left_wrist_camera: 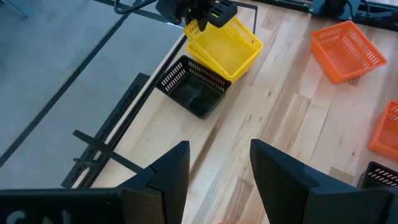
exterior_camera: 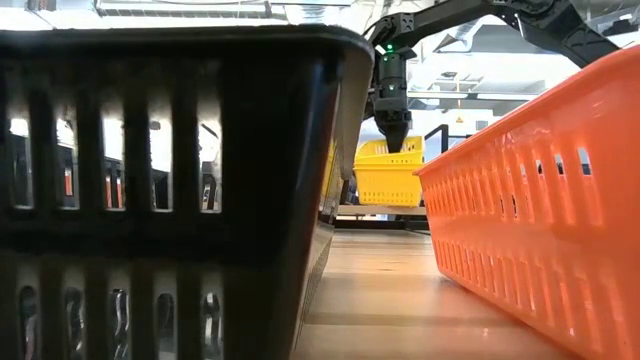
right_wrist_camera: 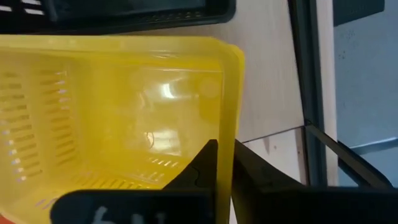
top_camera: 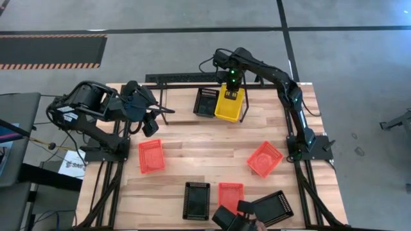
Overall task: Stack baskets on shelf by color
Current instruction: Stack the yellow basket on the yellow basket on the shelf
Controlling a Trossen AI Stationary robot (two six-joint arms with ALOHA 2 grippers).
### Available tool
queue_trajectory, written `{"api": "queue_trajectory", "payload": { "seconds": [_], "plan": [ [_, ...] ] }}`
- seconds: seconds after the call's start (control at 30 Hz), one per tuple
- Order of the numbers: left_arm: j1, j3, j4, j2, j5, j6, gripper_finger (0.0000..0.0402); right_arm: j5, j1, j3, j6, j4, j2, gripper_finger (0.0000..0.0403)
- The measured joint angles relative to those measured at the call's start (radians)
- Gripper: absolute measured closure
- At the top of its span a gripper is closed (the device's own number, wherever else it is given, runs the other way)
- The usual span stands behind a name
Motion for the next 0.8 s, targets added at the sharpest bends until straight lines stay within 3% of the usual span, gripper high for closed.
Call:
{"api": "queue_trajectory", "payload": {
  "seconds": [0.4, 0.7, 0.8],
  "plan": [
    [0.000, 0.000, 0.000, 0.000, 0.003, 0.000, 0.0244, 0.054, 0.012, 0.000, 0.020, -0.005, 0.000, 0.0354],
    [0.000, 0.000, 0.000, 0.000, 0.003, 0.000, 0.0244, 0.252, 0.053, 0.001, 0.005, -0.006, -0.007, 0.0325],
    [0.000, 0.000, 0.000, 0.000, 0.004, 0.000, 0.0244, 0.262, 0.065, 0.002, 0.010, -0.007, -0.031, 0.0317]
  ]
}}
